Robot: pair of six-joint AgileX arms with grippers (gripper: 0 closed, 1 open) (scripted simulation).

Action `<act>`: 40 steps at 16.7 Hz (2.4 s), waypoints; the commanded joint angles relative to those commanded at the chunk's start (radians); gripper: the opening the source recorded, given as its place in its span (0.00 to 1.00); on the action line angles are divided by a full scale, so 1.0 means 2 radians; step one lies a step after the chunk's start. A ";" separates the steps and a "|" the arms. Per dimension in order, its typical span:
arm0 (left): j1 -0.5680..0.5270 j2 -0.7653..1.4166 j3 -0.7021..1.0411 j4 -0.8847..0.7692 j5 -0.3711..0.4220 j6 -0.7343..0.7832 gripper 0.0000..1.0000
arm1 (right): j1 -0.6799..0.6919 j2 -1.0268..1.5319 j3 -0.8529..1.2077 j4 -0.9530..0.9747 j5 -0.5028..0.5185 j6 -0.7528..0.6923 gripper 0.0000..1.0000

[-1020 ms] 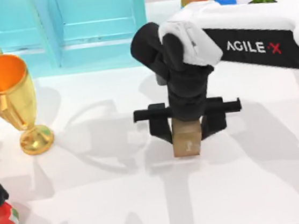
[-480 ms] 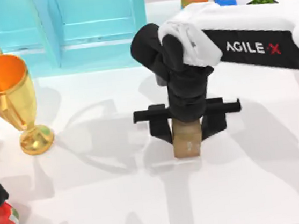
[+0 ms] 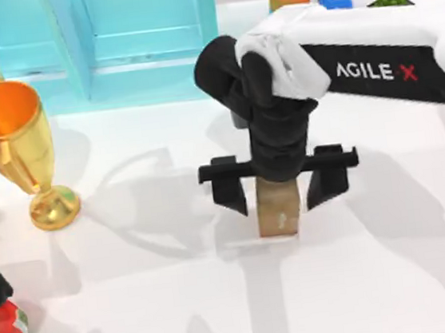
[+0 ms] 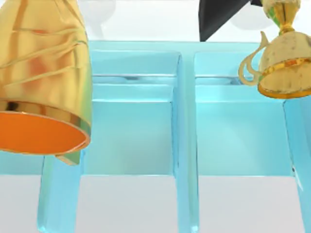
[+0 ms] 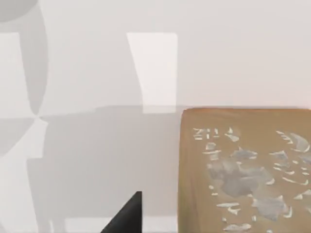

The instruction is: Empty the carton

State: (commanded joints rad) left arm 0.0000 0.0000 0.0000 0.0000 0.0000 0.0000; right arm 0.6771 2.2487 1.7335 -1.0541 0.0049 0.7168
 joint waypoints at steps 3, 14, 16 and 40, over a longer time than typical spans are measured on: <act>0.000 0.000 0.000 0.000 0.000 0.000 1.00 | 0.000 0.000 0.000 0.000 0.000 0.000 1.00; 0.000 0.000 0.000 0.000 0.000 0.000 1.00 | -0.001 -0.010 0.069 -0.084 0.000 0.000 1.00; 0.000 0.000 0.000 0.000 0.000 0.000 1.00 | -0.001 -0.018 0.103 -0.124 0.000 -0.001 1.00; 0.000 0.000 0.000 0.000 0.000 0.000 1.00 | -0.520 -0.098 0.077 -0.178 -0.004 -0.514 1.00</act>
State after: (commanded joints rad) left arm 0.0000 0.0000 0.0000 0.0000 0.0000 0.0000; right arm -0.3619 2.0519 1.8876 -1.4107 -0.0032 -0.3105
